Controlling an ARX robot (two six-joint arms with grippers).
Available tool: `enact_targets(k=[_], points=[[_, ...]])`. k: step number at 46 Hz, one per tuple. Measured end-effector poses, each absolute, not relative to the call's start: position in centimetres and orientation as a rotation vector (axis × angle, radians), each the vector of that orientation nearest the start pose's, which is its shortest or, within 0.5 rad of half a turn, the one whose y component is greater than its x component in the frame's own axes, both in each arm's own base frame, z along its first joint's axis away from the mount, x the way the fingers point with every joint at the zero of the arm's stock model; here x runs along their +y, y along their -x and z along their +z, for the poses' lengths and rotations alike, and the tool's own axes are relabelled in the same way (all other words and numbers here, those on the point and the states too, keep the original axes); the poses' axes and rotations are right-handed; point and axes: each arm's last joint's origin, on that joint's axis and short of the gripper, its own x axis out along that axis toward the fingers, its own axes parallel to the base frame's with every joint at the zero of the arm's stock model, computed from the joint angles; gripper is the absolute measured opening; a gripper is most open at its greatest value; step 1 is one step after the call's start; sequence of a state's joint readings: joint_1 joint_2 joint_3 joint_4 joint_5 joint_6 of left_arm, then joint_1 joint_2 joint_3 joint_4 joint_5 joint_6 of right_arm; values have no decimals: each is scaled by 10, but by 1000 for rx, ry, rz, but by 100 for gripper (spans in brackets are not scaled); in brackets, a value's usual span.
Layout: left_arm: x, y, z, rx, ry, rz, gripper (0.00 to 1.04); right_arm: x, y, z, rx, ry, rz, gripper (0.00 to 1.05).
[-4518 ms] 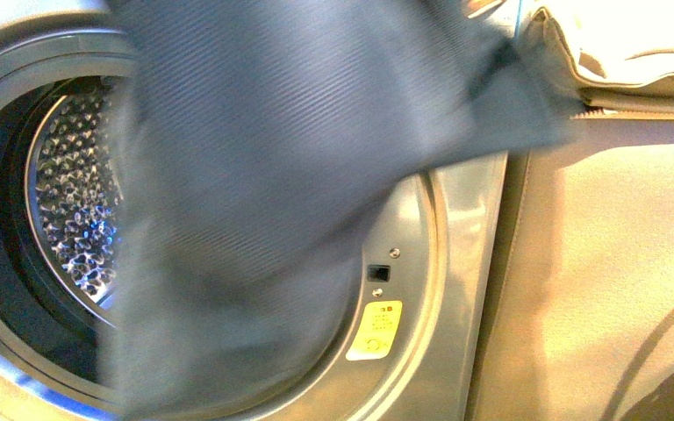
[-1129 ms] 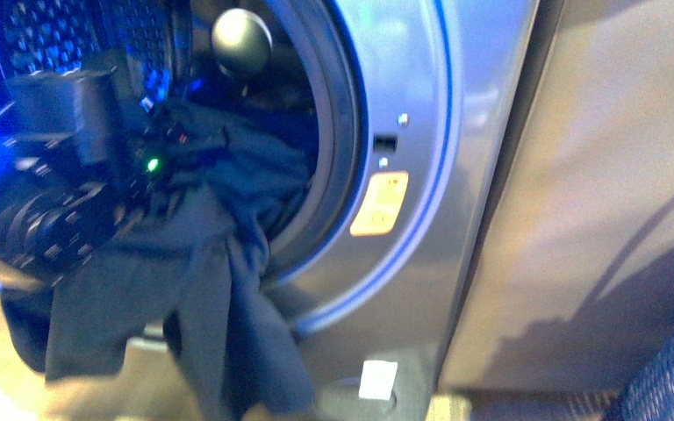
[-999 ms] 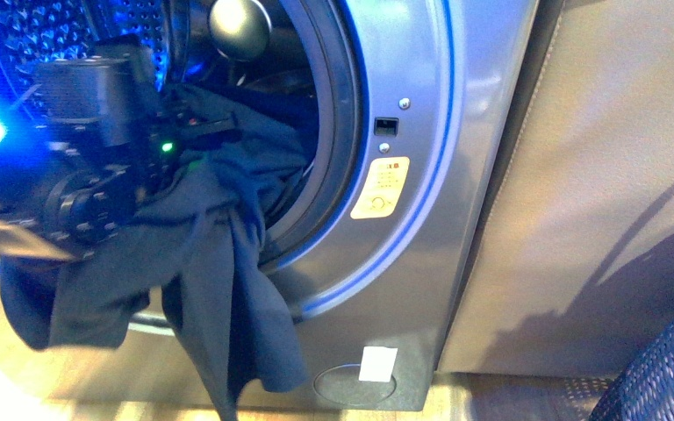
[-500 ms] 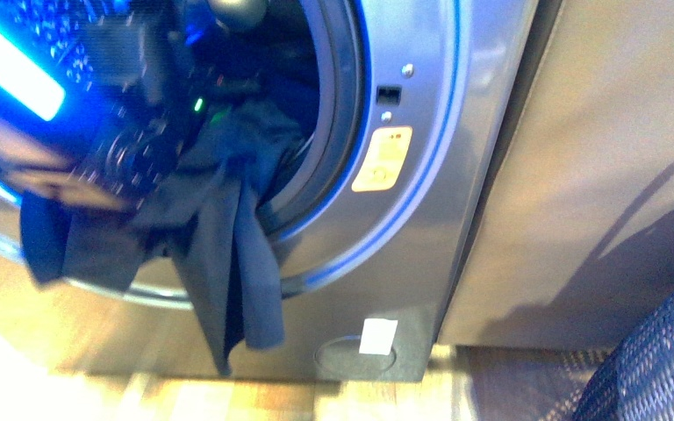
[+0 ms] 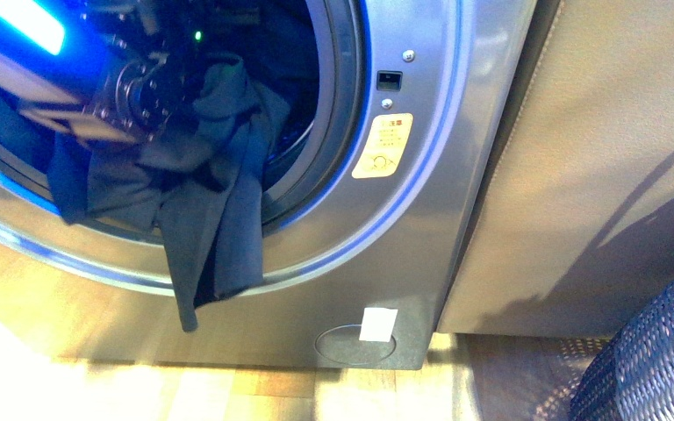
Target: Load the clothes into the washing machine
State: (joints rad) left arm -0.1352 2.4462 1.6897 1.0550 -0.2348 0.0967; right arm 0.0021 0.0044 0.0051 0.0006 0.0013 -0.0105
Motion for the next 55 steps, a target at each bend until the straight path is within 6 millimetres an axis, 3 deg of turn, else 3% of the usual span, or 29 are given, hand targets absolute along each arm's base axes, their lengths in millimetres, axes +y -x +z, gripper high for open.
enact_targets(k=[45, 55], points=[[-72, -520, 226, -578, -134, 302, 8, 0, -98, 165, -1, 10, 1, 2], [-76, -520, 220, -610, -164, 310, 8, 0, -98, 165, -1, 10, 1, 2]])
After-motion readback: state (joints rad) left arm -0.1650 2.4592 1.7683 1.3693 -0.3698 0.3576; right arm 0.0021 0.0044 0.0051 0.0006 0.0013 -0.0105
